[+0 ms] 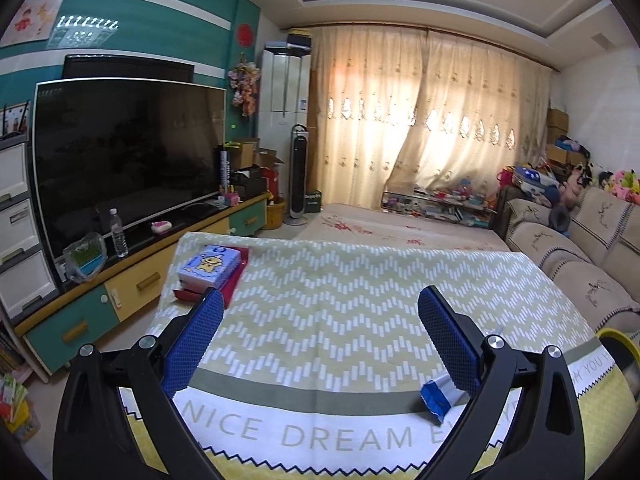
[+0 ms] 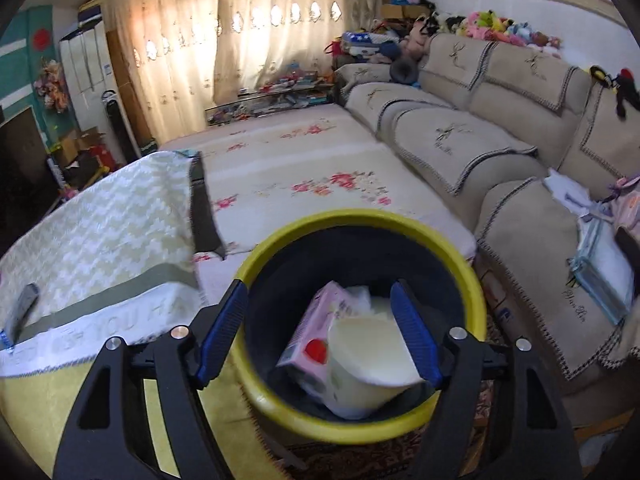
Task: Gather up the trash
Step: 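Carry the paper cup over the bin and open the right gripper, then reach the left gripper to the grey-and-blue tube and grasp it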
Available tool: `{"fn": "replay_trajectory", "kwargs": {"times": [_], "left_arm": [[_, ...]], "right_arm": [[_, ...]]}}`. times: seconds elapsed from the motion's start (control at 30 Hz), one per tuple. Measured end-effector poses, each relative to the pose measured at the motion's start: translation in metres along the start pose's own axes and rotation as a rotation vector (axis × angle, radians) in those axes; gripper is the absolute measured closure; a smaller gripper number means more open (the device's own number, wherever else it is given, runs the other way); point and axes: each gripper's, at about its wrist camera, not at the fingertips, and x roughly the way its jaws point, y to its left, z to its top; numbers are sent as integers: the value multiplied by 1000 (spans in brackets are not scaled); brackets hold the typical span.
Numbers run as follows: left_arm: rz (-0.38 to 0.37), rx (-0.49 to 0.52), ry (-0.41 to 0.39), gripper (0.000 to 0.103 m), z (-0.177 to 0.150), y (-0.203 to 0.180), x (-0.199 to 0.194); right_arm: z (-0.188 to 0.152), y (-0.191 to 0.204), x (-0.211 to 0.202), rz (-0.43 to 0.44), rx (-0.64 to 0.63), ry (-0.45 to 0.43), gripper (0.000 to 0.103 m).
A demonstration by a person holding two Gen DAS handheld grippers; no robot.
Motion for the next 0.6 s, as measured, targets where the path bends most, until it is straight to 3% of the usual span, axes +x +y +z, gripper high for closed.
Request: {"fn": "replay_trajectory", "kwargs": {"times": [0.07, 0.23, 0.47, 0.6], "left_arm": [[-12, 9, -1, 7, 0, -3, -1], [-47, 26, 1, 7, -1, -9, -3], [-153, 74, 47, 7, -6, -26, 0], [-250, 127, 95, 7, -11, -45, 5]], "right_arm": [[3, 0, 5, -24, -2, 8, 26], [12, 9, -4, 17, 29, -33, 25], [29, 61, -25, 141, 48, -177, 19], [22, 86, -30, 155, 28, -266, 18]]}}
